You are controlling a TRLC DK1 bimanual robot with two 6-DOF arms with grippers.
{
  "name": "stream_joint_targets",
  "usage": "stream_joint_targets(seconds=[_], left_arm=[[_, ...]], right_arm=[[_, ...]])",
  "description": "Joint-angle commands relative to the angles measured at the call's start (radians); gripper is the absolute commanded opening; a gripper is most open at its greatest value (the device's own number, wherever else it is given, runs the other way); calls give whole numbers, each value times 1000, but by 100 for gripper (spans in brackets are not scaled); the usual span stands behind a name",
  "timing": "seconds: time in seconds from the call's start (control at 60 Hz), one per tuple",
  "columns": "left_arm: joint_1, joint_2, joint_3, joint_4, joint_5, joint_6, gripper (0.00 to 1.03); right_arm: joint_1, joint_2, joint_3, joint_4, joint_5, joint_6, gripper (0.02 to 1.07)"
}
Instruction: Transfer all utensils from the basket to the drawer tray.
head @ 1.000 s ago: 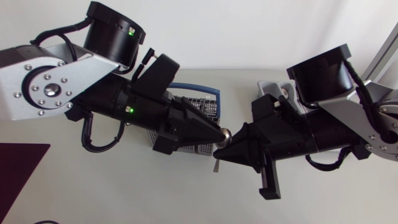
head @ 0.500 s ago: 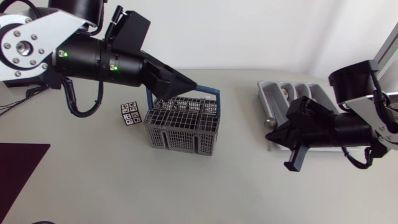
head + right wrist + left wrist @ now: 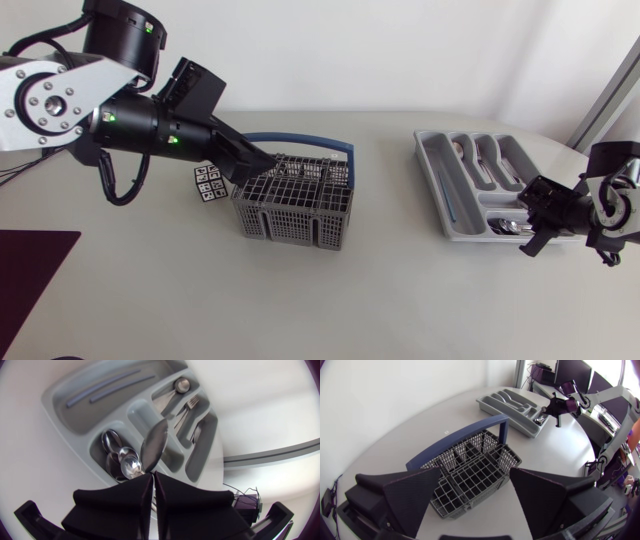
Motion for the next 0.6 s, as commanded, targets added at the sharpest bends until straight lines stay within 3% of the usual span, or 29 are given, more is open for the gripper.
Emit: stream_joint_targets(seconds=[0.0,0.183,0.317,0.367,0.483,0.583], left_arm=[[9,12,-37,-4,-19,35,98],[15,7,-49,-5,-80,52,98],[42,-5,-54,-12,-88,53,98],[58,-6,-60,-13,-88,55,98],[97,-5,-74,-13,-88,67,98],[130,-2,-80,-13,-88,76,98]], right_arm=[[-35,100,19,75,28,-75,7],[-76,242,37,241,73,-150,8],[-86,278,39,245,100,-167,10],[-86,258,23,244,100,-167,24],[-84,182,-10,233,100,-166,72],[-81,106,-17,181,100,-152,92]])
